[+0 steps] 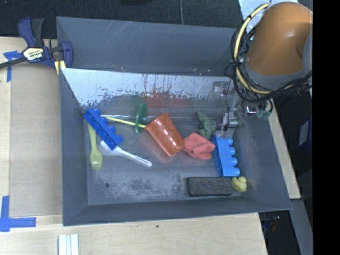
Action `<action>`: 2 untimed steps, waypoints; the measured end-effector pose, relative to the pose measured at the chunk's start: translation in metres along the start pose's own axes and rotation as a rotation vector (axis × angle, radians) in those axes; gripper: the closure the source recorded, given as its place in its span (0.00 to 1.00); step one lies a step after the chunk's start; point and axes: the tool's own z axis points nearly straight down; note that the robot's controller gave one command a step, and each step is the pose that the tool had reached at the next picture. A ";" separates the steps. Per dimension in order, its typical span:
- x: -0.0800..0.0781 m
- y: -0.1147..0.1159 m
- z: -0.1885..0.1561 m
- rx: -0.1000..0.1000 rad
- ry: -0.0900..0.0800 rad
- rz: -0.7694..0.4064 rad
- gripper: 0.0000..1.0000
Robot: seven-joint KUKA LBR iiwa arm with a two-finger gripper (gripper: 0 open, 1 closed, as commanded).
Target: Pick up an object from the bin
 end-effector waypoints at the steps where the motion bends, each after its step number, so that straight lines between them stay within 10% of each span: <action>1: -0.001 0.000 -0.005 0.001 -0.009 -0.001 0.00; 2: 0.026 -0.002 0.056 0.001 -0.013 0.028 0.00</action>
Offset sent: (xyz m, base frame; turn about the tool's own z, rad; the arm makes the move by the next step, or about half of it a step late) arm -0.0397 -0.0031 -0.0852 0.0422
